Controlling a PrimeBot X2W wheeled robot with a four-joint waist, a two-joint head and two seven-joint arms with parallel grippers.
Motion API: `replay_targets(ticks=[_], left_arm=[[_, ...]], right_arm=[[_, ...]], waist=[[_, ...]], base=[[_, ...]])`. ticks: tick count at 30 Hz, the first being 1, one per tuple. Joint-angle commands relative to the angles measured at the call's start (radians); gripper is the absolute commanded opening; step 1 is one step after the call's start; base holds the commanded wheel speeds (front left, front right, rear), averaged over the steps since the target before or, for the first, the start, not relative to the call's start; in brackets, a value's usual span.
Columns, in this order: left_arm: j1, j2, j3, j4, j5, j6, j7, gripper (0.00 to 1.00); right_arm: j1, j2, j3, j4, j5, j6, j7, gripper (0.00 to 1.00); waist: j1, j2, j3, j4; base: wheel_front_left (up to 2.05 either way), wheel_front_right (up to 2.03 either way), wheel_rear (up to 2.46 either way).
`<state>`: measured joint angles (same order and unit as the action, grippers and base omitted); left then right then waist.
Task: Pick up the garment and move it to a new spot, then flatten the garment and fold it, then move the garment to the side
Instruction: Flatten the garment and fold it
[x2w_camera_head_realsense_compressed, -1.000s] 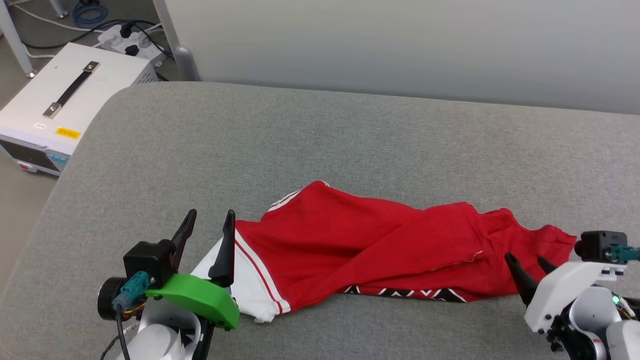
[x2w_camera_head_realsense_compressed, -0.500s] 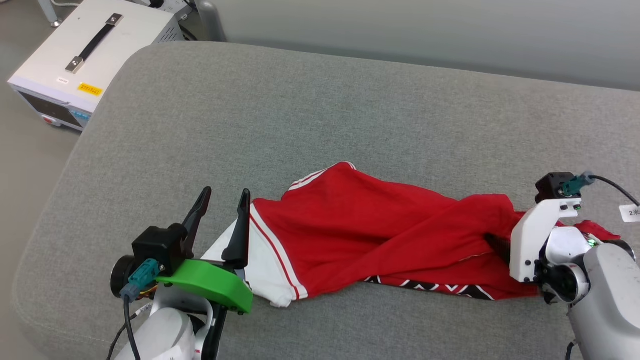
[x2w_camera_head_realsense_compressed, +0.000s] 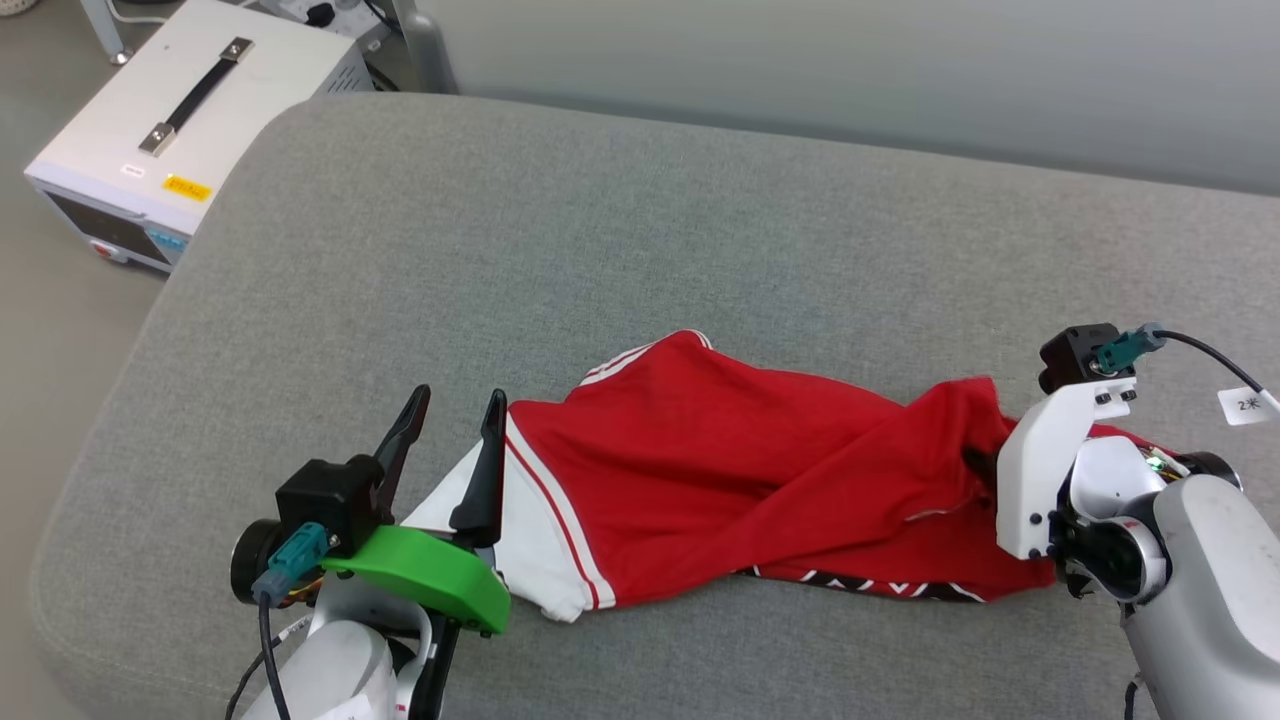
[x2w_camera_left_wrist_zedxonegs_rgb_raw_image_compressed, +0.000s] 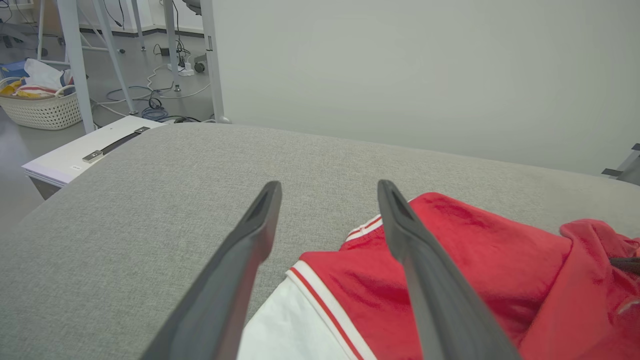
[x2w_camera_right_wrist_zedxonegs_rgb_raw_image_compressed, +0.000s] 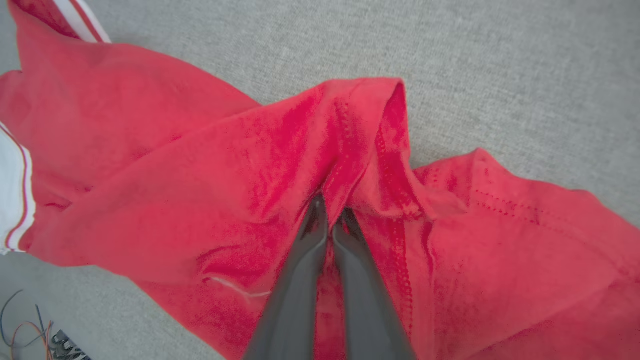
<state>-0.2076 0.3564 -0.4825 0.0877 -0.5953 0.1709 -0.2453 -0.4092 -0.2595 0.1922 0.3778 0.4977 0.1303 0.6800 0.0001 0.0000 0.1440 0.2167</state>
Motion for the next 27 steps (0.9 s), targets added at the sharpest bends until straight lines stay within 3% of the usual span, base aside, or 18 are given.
replay_targets(ticks=[1,8,13,17,21,22,23,24,27], left_arm=[[0.001,0.008,-0.001,0.003,0.001,-0.002,0.003,1.0],[0.046,0.025,-0.006,-0.004,-0.008,0.011,0.023,1.0],[0.067,0.036,-0.017,-0.018,-0.01,0.015,0.044,1.0],[0.075,0.044,-0.022,-0.025,-0.011,0.017,0.055,1.0],[0.076,0.046,-0.029,-0.027,-0.013,0.016,0.065,1.0],[0.077,0.047,-0.031,-0.026,-0.014,0.016,0.068,1.0],[0.077,0.048,-0.032,-0.025,-0.015,0.015,0.07,1.0],[0.078,0.049,-0.033,-0.024,-0.016,0.015,0.072,1.0],[0.081,0.052,-0.035,-0.023,-0.018,0.016,0.076,1.0]], right_arm=[[0.034,-0.013,0.001,-0.055,-0.001,0.0,-0.011,0.0],[0.293,-0.014,-0.044,-0.42,-0.045,0.0,0.033,0.0],[0.56,0.071,-0.059,-0.61,-0.07,0.0,0.14,0.0],[0.724,0.151,-0.047,-0.654,-0.067,0.0,0.188,0.0],[0.8,0.193,-0.046,-0.601,-0.052,0.0,0.168,0.0],[0.802,0.198,-0.047,-0.579,-0.051,0.0,0.149,0.1],[0.799,0.201,-0.047,-0.562,-0.044,0.0,0.129,0.83],[0.79,0.204,-0.046,-0.546,-0.043,0.0,0.095,1.0],[0.762,0.207,-0.044,-0.529,-0.032,0.0,-0.014,1.0]], waist=[[-0.0001,0.0,-0.029,-0.014],[-0.0001,0.0,-0.098,-0.048],[-0.0001,0.0,-0.129,-0.06],[-0.0001,0.0,-0.139,-0.064],[-0.0001,0.0,-0.142,-0.065],[-0.0001,0.0,-0.142,-0.066],[-0.0001,0.0,-0.142,-0.066],[-0.0001,0.0,-0.142,-0.066],[-0.0001,0.0,-0.144,-0.065]], base=[[0.0,0.0,0.0],[0.0,0.0,0.0],[0.0,0.0,0.0],[0.0,0.0,0.0],[0.0,0.0,0.0],[0.0,0.0,0.0],[0.0,0.0,0.0],[0.0,0.0,0.0],[0.0,0.0,0.0]])
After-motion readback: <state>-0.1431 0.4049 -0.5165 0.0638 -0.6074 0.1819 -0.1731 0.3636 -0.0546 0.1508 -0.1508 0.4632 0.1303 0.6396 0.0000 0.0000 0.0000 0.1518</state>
